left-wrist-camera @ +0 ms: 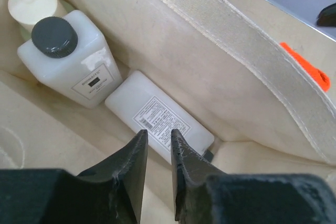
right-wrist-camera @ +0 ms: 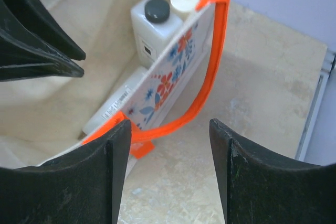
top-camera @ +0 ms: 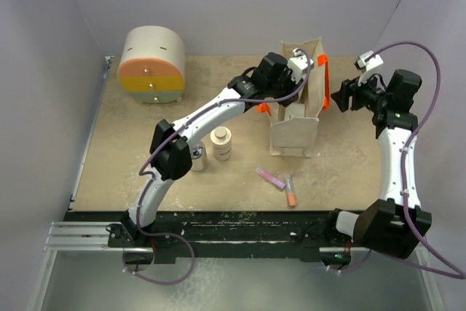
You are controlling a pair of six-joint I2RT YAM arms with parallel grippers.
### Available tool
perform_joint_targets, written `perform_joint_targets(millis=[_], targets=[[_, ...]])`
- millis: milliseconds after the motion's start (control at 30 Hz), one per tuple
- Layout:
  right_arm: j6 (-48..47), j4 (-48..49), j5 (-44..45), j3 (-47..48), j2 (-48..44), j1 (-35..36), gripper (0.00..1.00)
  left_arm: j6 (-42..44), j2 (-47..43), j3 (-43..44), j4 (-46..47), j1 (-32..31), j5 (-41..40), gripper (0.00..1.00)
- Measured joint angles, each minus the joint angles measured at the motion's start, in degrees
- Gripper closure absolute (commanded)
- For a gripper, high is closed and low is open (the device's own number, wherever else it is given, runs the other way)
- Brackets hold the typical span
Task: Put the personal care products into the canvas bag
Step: Move the canvas bag to the center of the board.
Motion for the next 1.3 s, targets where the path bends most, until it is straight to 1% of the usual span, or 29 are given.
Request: perform_joint_targets(millis=[133, 267, 300, 400, 467, 533, 633, 800, 900, 967, 1000, 1033, 1100, 1200, 1267, 1300], targets=[[-0.6, -1.0, -1.4, 3.7, -1.0, 1.6, 0.34, -0.4, -3.0, -2.3, 0.3, 1.7, 2.1, 0.60], [-1.3, -2.0, -0.7, 8.2, -1.0, 6.3, 0.34, -1.1, -8.8, -5.7, 0.9, 4.4, 2.2, 0.51], [-1.6, -2.4, -0.2, 9.4, -0.7, 8.0, 0.34, -1.5, -10.5, -6.8, 1.0, 5.1, 2.0, 0.46], [-1.7, -3.3, 2.4, 12.9, 1.0, 13.4, 0.34, -2.9, -15.0, -9.5, 1.6, 6.9, 0.7, 0.29], [-1.4, -3.7, 4.6, 14.7, 3.0, 17.0, 0.34, -4.4, -17.3, -11.3, 1.8, 8.0, 0.3, 0.22], [-0.7, -4.0, 7.0, 15.5, 5.2, 19.6, 0.34, -6.6, -18.2, -12.6, 2.2, 8.9, 0.9, 0.19], [0.3, -5.2, 9.6, 16.0, 9.1, 21.6, 0.35, -10.2, -17.6, -14.3, 2.3, 9.4, 3.8, 0.19], [-1.6, -11.4, 10.8, 16.0, 13.1, 22.5, 0.31, -14.7, -13.4, -14.8, 2.3, 9.4, 8.4, 0.20], [-4.9, -17.6, 9.3, 17.4, 12.7, 22.5, 0.28, -16.8, -11.2, -15.5, 2.2, 9.3, 10.0, 0.23], [-7.6, -22.1, 7.9, 20.0, 12.2, 22.5, 0.25, -18.1, -10.1, -15.7, 1.9, 9.3, 10.8, 0.28], [-8.9, -24.2, 7.2, 21.5, 11.8, 22.5, 0.24, -18.6, -9.8, -15.7, 1.9, 9.4, 11.1, 0.32], [-10.2, -26.2, 6.3, 23.0, 11.4, 22.5, 0.23, -19.3, -9.5, -15.7, 1.8, 9.4, 11.4, 0.37], [-12.5, -29.5, 5.4, 25.1, 10.4, 22.5, 0.22, -20.6, -9.4, -15.7, 1.9, 9.4, 12.0, 0.52], [-16.1, -34.6, 4.8, 26.7, 8.5, 22.8, 0.22, -22.0, -9.3, -15.7, 2.4, 9.6, 13.1, 0.78], [-18.4, -37.6, 4.8, 26.9, 7.6, 22.9, 0.22, -22.6, -9.3, -15.6, 2.9, 9.7, 13.4, 0.99], [-20.5, -40.2, 4.9, 26.9, 7.3, 23.1, 0.21, -22.6, -9.3, -15.6, 3.0, 9.8, 13.5, 1.00]])
